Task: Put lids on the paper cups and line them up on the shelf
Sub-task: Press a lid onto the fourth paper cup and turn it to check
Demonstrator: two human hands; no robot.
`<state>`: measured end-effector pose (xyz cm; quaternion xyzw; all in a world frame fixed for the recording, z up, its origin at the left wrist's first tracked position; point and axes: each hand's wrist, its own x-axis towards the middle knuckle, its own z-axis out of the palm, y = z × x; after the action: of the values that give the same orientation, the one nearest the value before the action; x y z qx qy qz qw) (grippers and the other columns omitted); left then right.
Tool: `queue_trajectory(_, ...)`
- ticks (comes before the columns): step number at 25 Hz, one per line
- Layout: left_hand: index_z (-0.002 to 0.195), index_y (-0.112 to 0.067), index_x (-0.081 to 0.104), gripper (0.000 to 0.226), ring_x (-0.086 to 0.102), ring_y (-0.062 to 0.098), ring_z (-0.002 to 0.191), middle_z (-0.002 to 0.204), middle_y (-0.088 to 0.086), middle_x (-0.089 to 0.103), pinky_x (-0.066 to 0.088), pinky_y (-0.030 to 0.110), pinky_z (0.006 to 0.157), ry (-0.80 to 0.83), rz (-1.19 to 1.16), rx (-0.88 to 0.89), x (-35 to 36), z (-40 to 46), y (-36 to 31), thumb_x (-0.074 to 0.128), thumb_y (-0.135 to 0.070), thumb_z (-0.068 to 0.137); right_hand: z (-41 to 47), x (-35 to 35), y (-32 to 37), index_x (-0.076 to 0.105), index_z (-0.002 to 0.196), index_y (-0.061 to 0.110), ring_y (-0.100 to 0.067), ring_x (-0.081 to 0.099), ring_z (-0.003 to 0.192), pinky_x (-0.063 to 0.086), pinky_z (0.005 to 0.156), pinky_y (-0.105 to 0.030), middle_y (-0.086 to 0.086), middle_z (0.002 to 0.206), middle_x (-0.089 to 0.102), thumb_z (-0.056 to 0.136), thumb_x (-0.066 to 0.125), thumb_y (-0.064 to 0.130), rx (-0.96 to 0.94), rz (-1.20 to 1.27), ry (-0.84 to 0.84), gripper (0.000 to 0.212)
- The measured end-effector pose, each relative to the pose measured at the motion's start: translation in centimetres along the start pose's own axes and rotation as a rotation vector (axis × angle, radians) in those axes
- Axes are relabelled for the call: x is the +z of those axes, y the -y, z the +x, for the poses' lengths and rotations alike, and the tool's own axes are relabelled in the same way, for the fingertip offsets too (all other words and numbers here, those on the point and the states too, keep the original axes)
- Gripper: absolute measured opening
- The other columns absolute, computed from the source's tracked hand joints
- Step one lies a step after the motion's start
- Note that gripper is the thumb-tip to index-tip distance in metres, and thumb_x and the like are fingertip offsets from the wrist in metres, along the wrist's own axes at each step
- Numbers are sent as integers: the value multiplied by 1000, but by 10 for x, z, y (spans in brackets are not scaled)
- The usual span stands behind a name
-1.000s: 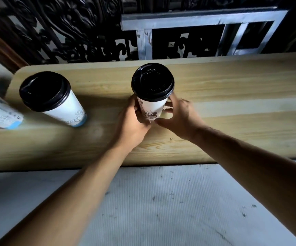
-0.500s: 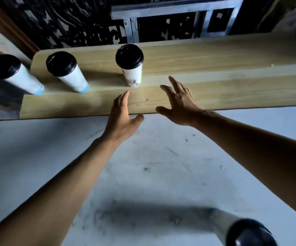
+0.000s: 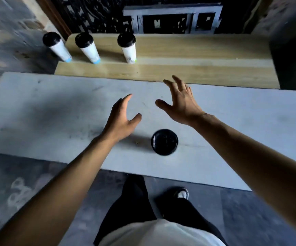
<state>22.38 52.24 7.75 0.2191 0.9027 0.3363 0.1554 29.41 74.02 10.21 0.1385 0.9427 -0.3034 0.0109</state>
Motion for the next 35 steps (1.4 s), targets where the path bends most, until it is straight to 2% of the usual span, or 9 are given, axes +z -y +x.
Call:
queue_trajectory(3,152,-5,37,72,41,27,144,153,15,44,26,23,116,-14,-12,-64,22,-61,16,71,-10,88,-53,13,-5,34,156,19,-42,29,147,27,120,-50,-18,167,21,92,64,46,-8,54,30,76)
queue_trajectory(8,154,-6,29,90,46,33,139,150,17,40,47,53,108,141,-87,-214,71,-114,35,69,-24,75,-118,47,-13,35,155,20,-41,35,146,39,116,-47,-16,167,16,89,69,41,30,139,144,77)
queue_trajectory(12,158,-15,19,105,37,22,147,160,7,36,38,44,117,202,-137,-252,89,-94,22,81,-25,74,-129,59,-11,39,153,18,-40,38,144,46,109,-46,-18,164,20,87,73,34,17,76,141,76)
queue_trajectory(14,152,-22,32,97,46,20,140,153,2,46,43,45,113,235,-123,-198,96,-77,21,82,-29,69,-129,63,-9,38,153,19,-40,41,141,49,107,-48,-16,163,23,87,74,31,41,39,146,76)
queue_trajectory(19,97,-30,68,43,74,20,88,90,-2,77,61,47,71,288,-184,-56,112,-53,23,77,-13,59,-129,68,-8,43,151,18,-43,53,127,56,96,-49,-15,157,31,88,71,20,35,-35,165,69)
queue_trajectory(25,117,-33,58,57,67,11,99,111,-10,71,51,24,75,284,-341,-188,84,-64,9,81,-32,65,-115,49,2,48,148,17,-34,56,127,45,99,-26,-13,152,41,87,70,19,123,105,113,65)
queue_trajectory(29,122,-30,52,67,67,16,87,106,-4,71,53,30,70,245,-375,-119,51,-77,0,67,-57,63,-110,24,12,56,136,27,-25,64,112,47,86,-29,-6,127,68,86,61,34,226,336,34,51)
queue_trajectory(33,125,-29,51,73,70,18,71,92,-6,69,61,36,58,177,-391,-137,23,-93,-12,70,-62,62,-108,11,19,63,119,38,-21,65,106,50,92,-37,5,114,75,96,51,49,310,445,108,28)
queue_trajectory(35,129,-30,52,80,72,18,80,98,-6,70,63,42,68,209,-339,-146,16,-96,-14,80,-61,61,-107,11,20,66,105,37,-27,66,101,52,94,-44,-1,104,75,91,40,69,341,474,116,44)
